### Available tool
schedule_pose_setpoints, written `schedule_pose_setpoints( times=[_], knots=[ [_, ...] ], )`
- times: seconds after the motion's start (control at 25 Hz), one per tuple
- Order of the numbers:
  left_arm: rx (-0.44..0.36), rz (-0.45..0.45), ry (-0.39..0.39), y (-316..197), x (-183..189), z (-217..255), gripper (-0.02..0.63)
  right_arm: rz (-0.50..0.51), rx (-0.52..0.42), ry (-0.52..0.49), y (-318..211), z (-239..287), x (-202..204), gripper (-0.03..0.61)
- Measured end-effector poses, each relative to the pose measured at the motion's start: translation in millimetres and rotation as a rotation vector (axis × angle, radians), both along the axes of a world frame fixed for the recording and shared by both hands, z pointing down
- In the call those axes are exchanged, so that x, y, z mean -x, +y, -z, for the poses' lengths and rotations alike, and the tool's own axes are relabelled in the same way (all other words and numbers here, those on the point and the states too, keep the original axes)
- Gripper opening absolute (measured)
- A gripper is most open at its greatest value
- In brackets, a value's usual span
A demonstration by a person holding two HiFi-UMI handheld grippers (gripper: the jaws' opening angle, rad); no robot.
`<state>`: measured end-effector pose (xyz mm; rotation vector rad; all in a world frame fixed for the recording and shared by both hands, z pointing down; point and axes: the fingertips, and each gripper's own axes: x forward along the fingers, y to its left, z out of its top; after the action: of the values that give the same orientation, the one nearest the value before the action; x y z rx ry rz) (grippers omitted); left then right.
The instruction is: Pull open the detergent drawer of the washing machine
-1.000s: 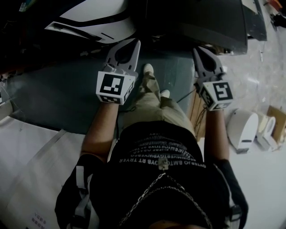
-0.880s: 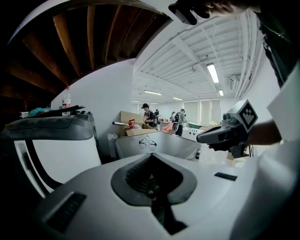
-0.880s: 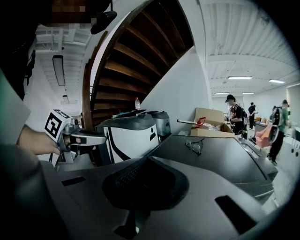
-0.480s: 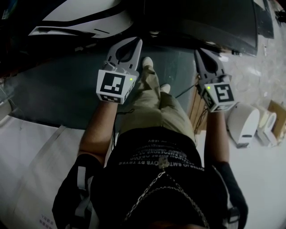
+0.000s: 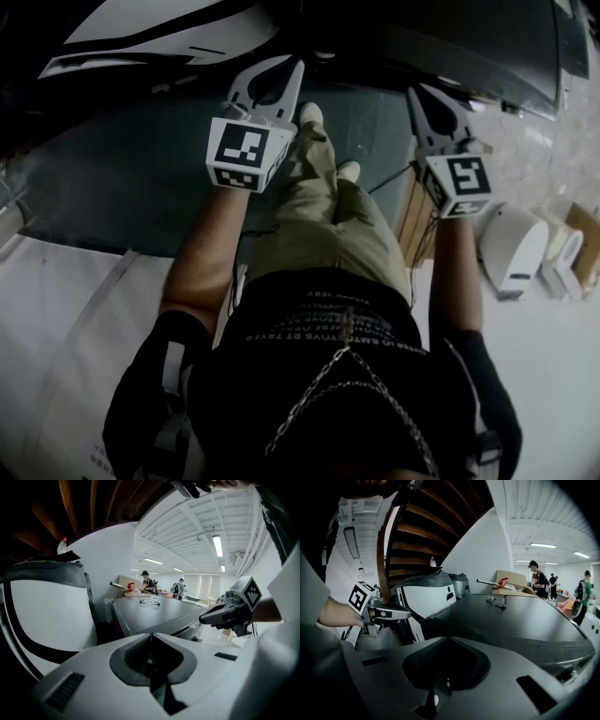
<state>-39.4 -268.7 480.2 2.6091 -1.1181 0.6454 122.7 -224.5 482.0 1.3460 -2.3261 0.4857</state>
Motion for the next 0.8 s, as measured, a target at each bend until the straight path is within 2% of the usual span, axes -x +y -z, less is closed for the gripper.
schedule_pose_setpoints(
  times=[0.24, 0.44, 0.48, 0.52, 0.6, 0.8],
  knots=[
    [0.074, 0.01, -0.007, -6.8, 0.4, -27.9, 0.006, -0.005, 0.058, 0.009, -3.6, -22.6, -0.5, -0.014],
    [0.13, 0.006, 0.0, -10.0, 0.8, -46.5, 0.071, -0.043, 0.084, 0.015, -8.4, -44.1, -12.7, -0.01],
    [0.141, 0.002, 0.003, -11.0, 0.7, -49.5, 0.08, -0.045, 0.094, 0.016, -9.9, -49.7, -13.8, 0.027],
    [0.148, 0.0, 0.007, -12.2, 0.7, -51.9, 0.088, -0.04, 0.11, 0.014, -10.9, -54.9, -13.1, 0.102],
    [0.157, 0.0, 0.009, -14.8, 0.7, -55.4, 0.095, -0.032, 0.139, 0.009, -12.5, -62.1, -9.8, 0.117],
    [0.159, 0.004, 0.004, -20.5, -1.1, -59.3, 0.123, -0.04, 0.135, 0.012, -18.6, -64.8, -10.0, 0.123]
  ],
)
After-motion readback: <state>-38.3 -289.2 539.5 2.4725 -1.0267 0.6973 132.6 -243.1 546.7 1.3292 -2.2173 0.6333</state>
